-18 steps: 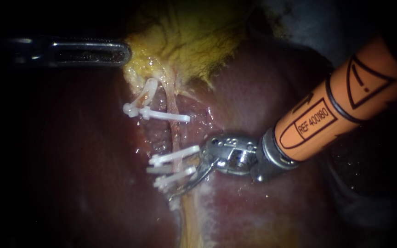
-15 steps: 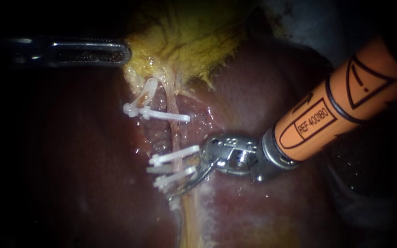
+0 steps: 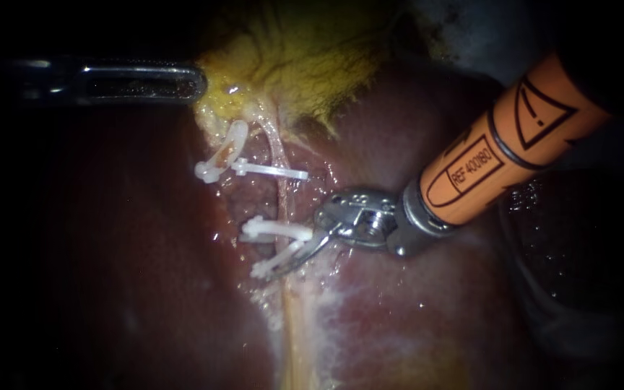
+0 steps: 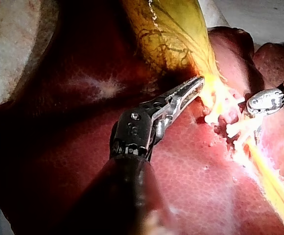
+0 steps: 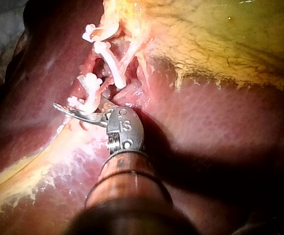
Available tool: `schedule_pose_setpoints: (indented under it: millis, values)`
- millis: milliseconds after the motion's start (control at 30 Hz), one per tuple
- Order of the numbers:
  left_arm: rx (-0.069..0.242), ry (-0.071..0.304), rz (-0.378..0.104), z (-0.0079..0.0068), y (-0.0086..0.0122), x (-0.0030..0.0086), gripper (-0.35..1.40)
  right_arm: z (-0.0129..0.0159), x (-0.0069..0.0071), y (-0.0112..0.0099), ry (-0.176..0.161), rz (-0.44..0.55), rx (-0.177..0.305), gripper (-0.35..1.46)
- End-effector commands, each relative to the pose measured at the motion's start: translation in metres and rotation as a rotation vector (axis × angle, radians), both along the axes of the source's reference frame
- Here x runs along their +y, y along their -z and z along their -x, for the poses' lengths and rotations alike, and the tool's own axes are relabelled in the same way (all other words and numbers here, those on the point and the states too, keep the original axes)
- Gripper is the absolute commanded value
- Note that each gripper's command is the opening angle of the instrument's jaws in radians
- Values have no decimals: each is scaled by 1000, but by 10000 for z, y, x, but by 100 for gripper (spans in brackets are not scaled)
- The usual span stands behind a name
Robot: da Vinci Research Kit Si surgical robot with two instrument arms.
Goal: Go to the cutting position right tube
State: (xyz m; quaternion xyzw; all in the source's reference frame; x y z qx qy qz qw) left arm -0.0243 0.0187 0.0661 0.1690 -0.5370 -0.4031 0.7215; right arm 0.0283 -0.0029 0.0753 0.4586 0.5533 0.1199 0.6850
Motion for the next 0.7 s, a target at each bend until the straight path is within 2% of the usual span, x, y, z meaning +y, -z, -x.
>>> schedule_pose_setpoints:
  millis: [33, 200, 533, 600, 700]
  values:
    - [0, 0, 0, 0, 0, 0, -35, 0, 2, -2, -4, 0, -3, 103]
    - [0, 0, 0, 0, 0, 0, -35, 1, 12, -8, -15, -2, -8, 103]
    - [1, 1, 0, 1, 0, 0, -35, 0, 24, -1, -29, -7, -17, 99]
    - [1, 1, 0, 1, 0, 0, -35, 0, 23, -4, -19, 5, -33, 99]
    - [1, 1, 0, 1, 0, 0, -35, -1, 14, -11, 17, 42, -95, 99]
